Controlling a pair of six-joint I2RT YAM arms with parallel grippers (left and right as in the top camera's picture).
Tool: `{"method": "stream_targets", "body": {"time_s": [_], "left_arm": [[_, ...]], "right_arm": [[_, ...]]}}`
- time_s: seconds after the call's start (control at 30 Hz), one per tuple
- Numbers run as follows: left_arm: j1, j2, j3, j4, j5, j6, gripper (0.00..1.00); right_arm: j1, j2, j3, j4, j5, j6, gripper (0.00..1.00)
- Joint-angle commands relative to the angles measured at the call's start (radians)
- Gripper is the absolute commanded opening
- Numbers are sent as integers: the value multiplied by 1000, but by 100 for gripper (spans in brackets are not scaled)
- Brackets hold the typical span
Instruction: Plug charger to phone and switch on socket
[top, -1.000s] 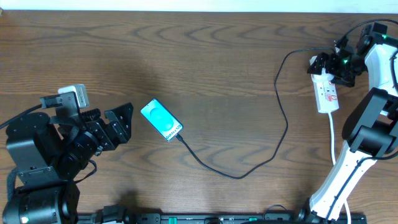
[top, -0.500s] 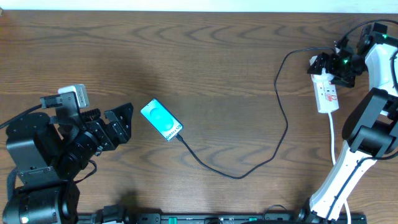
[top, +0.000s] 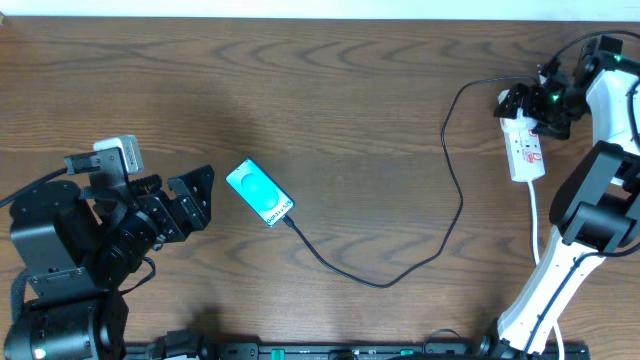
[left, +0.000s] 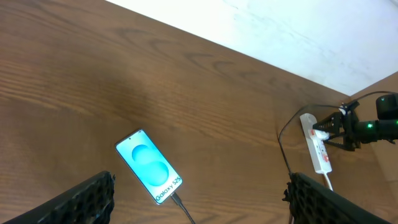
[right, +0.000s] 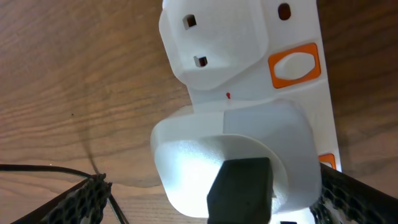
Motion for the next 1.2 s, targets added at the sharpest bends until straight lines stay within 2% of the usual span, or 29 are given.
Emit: {"method": "stream_targets", "body": {"time_s": [0.0, 1.17], "left_arm": [[3, 1, 21, -3, -12, 10, 89], [3, 1, 21, -3, -12, 9, 89]], "right_arm": [[30, 16, -9, 2, -36, 16, 98], [45, 16, -10, -25, -50, 23, 98]]}}
